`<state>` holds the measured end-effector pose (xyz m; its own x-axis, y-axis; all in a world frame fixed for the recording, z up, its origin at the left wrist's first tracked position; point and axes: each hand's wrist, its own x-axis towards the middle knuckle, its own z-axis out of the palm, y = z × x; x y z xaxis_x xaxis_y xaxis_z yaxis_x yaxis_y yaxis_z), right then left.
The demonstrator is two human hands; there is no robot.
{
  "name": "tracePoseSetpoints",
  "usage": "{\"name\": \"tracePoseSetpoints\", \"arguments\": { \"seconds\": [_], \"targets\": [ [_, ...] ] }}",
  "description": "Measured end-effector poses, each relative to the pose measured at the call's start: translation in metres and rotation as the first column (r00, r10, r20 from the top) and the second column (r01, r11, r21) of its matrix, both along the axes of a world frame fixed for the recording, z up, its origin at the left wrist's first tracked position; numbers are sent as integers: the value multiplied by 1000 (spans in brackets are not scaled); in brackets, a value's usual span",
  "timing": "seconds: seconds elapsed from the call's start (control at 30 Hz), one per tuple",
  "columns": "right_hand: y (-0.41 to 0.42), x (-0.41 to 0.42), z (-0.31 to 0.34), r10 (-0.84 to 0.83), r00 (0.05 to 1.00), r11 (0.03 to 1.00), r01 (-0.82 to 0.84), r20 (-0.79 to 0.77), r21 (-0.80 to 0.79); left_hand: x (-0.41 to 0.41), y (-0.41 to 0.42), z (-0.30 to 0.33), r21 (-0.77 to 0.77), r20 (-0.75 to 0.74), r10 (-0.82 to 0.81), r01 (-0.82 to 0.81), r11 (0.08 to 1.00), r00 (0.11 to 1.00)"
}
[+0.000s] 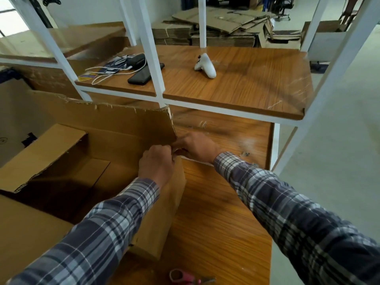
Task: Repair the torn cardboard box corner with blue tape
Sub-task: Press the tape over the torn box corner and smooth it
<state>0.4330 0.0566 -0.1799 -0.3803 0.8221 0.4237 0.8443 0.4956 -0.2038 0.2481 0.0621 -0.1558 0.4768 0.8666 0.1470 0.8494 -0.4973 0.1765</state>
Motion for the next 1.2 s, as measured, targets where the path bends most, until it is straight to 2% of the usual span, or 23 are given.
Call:
{"name": "tracePoseSetpoints", "arguments": {
  "seconds": [0.4,0.77,0.93,1.07,1.2],
  "targets": [
    [8,6,3,-1,999,999,3,34,-53,-17,-12,-11,21,-210,37,-33,999,977],
    [3,2,10,-29,1000,994,29,10,-103,-45,-35,-1,54,-180,5,5,999,984],
    [-11,5,12,-57,995,996,51,-80,-78,-27,-23,10,69,-81,-3,9,998,997],
    [-19,-3,8,3,995,995,-13,-103,-97,-2,-19,11,-1,-88,38,-39,999,995],
    [-20,-5,6,-3,994,995,-8,-108,-98,3,-15,5,12,-81,37,-36,999,996]
  ]
}}
